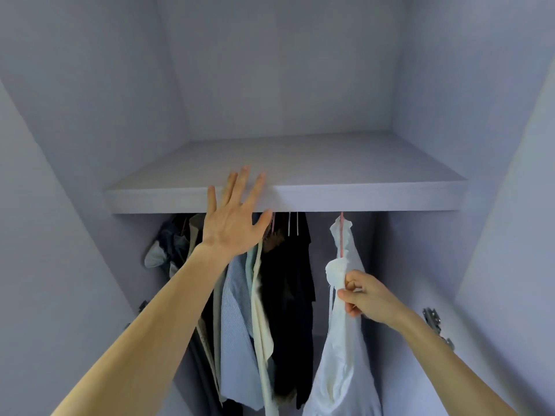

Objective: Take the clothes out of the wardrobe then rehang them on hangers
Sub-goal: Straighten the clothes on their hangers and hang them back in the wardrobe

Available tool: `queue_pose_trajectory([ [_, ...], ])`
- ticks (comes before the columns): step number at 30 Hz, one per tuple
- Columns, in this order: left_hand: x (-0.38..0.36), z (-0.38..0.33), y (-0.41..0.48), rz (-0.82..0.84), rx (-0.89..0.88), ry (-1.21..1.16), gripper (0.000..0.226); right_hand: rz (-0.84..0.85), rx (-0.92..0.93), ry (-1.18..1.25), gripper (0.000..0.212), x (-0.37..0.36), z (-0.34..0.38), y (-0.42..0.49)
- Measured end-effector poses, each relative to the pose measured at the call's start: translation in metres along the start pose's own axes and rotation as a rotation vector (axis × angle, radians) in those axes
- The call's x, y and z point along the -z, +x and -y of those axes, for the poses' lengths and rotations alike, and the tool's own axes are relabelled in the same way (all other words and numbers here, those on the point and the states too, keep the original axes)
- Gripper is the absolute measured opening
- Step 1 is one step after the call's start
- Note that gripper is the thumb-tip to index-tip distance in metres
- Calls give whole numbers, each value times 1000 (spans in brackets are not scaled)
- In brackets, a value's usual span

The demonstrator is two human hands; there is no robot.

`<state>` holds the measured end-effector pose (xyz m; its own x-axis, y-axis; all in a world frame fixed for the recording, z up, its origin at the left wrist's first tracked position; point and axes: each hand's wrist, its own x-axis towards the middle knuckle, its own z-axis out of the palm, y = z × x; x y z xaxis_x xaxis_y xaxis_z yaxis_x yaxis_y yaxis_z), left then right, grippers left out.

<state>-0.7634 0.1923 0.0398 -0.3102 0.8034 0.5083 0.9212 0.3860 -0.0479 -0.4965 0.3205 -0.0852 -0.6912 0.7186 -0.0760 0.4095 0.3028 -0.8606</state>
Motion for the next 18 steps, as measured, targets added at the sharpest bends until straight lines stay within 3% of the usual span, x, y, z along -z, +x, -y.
queue_pose_trajectory([
  [7, -37, -11, 12, -140, 109, -65, 71, 13, 52, -6, 14, 19, 6, 91],
  [18, -49, -12, 17, -172, 150, -39, 74, 55, -20, -190, 8, -4, -6, 162],
])
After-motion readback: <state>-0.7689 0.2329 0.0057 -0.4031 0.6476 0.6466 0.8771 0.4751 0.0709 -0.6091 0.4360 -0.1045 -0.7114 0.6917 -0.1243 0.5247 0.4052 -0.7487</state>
